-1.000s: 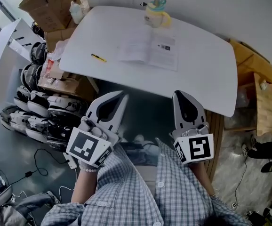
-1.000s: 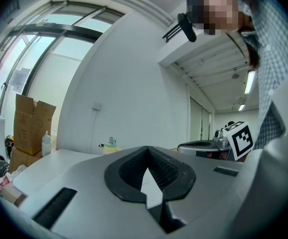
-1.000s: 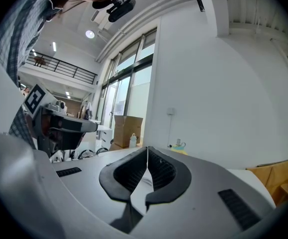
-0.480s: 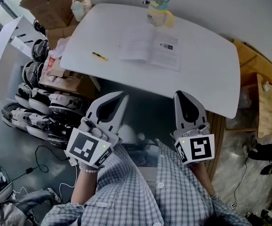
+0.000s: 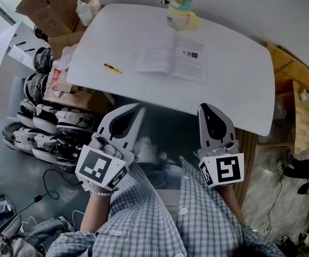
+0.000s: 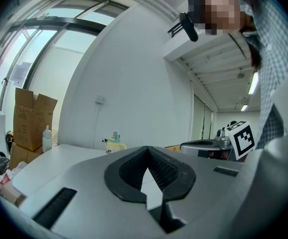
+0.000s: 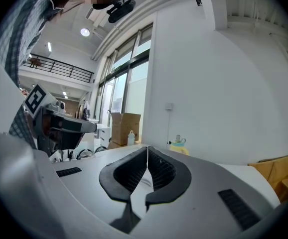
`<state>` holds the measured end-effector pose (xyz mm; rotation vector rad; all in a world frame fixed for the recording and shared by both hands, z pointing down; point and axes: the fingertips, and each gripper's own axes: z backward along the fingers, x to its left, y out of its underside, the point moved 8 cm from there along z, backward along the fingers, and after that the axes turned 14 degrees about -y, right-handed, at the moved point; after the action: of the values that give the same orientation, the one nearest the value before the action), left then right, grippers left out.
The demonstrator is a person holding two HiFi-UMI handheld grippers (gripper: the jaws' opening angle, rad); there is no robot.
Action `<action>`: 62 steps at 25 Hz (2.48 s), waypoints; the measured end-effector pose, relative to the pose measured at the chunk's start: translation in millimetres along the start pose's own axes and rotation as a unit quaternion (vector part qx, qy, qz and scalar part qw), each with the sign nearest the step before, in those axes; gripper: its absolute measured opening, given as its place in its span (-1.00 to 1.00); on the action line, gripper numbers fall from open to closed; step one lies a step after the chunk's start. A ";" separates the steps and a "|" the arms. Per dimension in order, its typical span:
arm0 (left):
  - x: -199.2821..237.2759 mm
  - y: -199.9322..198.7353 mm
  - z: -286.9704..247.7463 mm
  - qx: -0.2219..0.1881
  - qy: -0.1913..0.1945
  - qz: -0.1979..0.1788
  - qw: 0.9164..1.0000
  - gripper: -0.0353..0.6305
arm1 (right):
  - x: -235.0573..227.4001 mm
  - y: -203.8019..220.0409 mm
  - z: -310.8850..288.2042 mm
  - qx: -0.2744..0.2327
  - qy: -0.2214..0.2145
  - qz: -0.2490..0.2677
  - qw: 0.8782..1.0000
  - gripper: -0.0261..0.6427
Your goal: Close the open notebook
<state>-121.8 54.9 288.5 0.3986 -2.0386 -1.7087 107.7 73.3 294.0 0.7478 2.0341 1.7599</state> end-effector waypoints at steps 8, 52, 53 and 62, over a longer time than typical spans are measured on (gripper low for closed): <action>27.8 -8.3 -25.5 0.004 0.015 0.002 1.000 -0.87 | -9.3 -4.0 -27.3 0.006 0.019 -0.005 1.000 -0.86; 88.4 0.1 -110.4 0.034 0.028 0.057 0.997 -0.87 | -39.5 -7.4 -86.1 0.018 0.049 -0.006 0.999 -0.86; 88.8 2.1 -114.1 0.037 0.018 0.062 0.997 -0.87 | -44.7 -6.9 -87.0 0.021 0.044 -0.006 0.999 -0.86; 87.4 25.5 -141.0 0.064 -0.015 0.169 0.983 -0.87 | -78.4 -7.5 -95.6 0.029 0.004 -0.002 1.000 -0.86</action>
<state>-123.3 -103.0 345.5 0.0585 -2.1016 -1.3930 114.1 -50.4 296.6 0.7559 2.0985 1.7109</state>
